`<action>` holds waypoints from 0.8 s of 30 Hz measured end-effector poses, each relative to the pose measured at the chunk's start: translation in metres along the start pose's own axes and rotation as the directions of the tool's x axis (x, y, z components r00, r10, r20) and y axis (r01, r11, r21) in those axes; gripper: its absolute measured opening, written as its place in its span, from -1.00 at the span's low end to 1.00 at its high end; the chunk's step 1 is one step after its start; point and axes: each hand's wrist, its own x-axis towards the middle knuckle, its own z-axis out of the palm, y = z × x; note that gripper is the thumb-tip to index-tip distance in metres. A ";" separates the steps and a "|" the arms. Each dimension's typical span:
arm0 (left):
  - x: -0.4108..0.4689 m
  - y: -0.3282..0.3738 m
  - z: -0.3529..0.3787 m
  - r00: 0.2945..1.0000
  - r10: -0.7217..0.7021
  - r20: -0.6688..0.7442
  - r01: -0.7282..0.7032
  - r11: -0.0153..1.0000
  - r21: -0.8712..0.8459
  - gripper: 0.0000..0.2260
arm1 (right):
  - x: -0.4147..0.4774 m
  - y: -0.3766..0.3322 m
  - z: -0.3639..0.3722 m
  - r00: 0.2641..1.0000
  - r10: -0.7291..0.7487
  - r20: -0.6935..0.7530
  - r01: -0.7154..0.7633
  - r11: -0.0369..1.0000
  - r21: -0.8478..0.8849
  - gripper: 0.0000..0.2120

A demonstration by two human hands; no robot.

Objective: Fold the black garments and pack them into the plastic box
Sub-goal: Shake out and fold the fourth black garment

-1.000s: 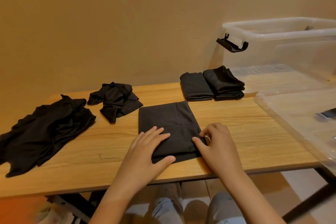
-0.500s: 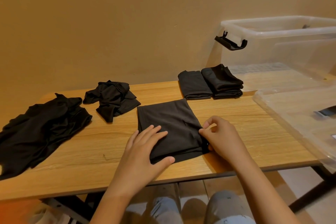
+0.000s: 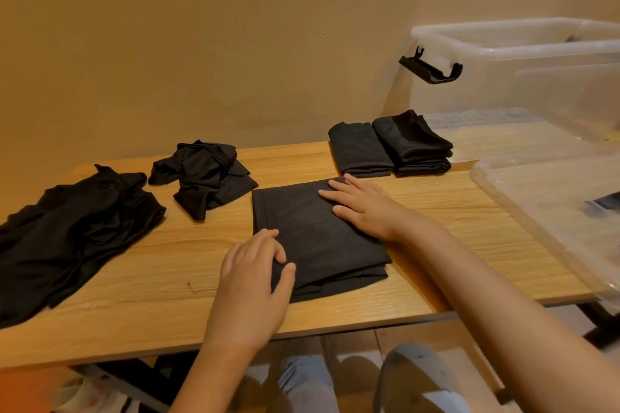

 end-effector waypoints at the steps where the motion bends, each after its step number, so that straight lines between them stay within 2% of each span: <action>1: 0.000 0.000 0.000 1.000 -0.024 -0.005 0.024 0.999 -0.027 -0.96 | 0.000 0.004 0.002 0.999 0.031 0.017 -0.031 1.000 -0.004 -0.55; 2: 0.001 0.000 0.000 0.999 -0.040 0.000 0.040 0.998 -0.051 -0.97 | -0.003 0.006 0.003 0.999 0.045 -0.006 -0.045 0.999 0.028 -0.54; 4: 0.001 -0.002 -0.003 0.999 -0.014 0.031 0.018 0.991 -0.135 -0.86 | -0.015 0.000 0.000 0.985 0.076 -0.155 -0.050 0.985 0.166 -0.55; 6: 0.000 -0.006 -0.011 0.995 0.068 0.072 -0.048 0.968 -0.247 -0.73 | -0.037 -0.009 -0.002 0.931 0.164 -0.326 -0.069 0.957 0.283 -0.61; 7: -0.001 -0.010 -0.015 0.990 0.101 0.096 -0.072 0.960 -0.269 -0.66 | -0.050 -0.011 -0.002 0.909 0.211 -0.359 -0.092 0.942 0.322 -0.67; 8: -0.003 -0.014 -0.019 0.985 0.118 0.123 -0.082 0.960 -0.268 -0.63 | -0.064 -0.013 -0.001 0.900 0.253 -0.355 -0.119 0.927 0.356 -0.72; 10: -0.006 -0.021 -0.024 0.981 0.114 0.156 -0.073 0.966 -0.247 -0.72 | -0.090 -0.019 0.003 0.898 0.302 -0.321 -0.162 0.904 0.396 -0.78; 13: -0.007 -0.025 -0.025 0.987 0.099 0.128 -0.061 0.960 -0.274 -0.74 | -0.105 -0.027 0.013 0.890 0.327 -0.317 -0.191 0.900 0.392 -0.73; 18: -0.005 -0.023 -0.032 0.998 0.061 -0.017 -0.063 0.944 -0.324 -0.76 | -0.111 -0.042 0.017 0.838 0.370 -0.402 -0.080 0.811 0.580 -0.78; 21: -0.008 -0.024 -0.036 0.996 0.093 -0.011 -0.093 0.965 -0.246 -0.76 | -0.115 -0.046 0.016 0.852 0.416 -0.318 -0.062 0.683 0.728 -0.81; 22: -0.010 -0.025 -0.036 0.994 0.102 0.025 -0.094 0.971 -0.220 -0.76 | -0.116 -0.047 0.018 0.857 0.422 -0.296 -0.088 0.685 0.723 -0.82; 24: -0.016 -0.027 -0.035 0.989 0.104 0.104 -0.084 0.980 -0.180 -0.76 | -0.116 -0.043 0.023 0.830 0.423 -0.364 -0.172 0.814 0.555 -0.84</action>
